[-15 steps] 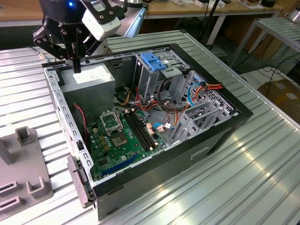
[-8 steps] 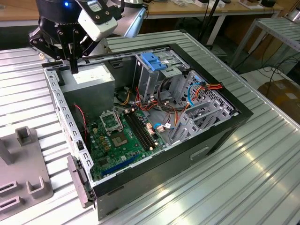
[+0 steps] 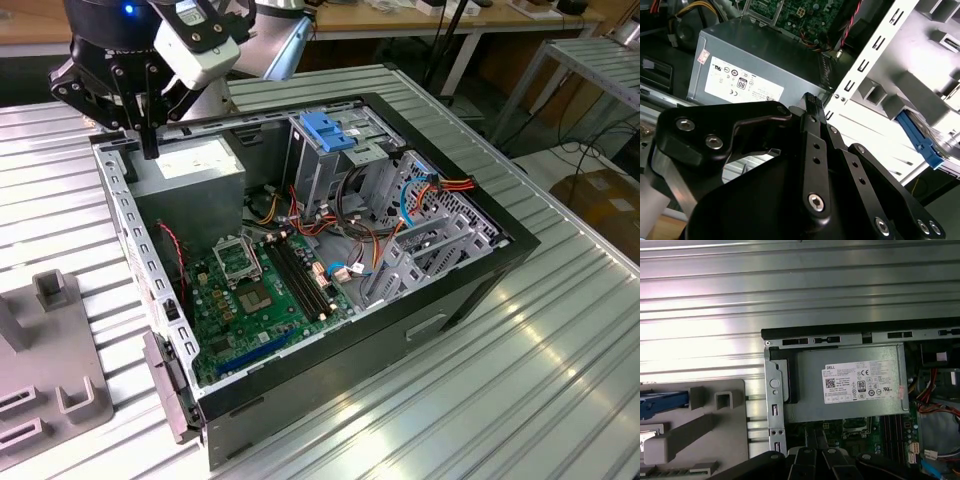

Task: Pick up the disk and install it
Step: 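Reach for the disk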

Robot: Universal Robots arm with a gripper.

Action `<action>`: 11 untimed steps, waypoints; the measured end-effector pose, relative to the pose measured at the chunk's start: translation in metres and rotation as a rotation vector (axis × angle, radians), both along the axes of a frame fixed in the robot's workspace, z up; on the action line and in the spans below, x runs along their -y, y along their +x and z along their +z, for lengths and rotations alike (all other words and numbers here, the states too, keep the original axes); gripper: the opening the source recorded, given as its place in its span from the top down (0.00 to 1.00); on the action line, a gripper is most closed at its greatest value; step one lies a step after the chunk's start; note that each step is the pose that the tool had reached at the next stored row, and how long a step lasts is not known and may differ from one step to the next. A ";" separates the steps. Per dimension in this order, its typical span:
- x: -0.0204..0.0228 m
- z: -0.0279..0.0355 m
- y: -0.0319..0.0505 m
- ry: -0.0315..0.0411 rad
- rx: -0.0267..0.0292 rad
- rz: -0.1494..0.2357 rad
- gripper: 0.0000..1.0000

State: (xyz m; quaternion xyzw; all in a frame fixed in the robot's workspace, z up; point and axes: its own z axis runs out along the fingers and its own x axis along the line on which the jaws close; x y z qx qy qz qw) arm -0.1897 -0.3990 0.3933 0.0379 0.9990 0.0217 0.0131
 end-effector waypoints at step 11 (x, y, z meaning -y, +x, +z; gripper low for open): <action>0.0000 0.0000 -0.0107 0.0000 0.0000 0.000 0.90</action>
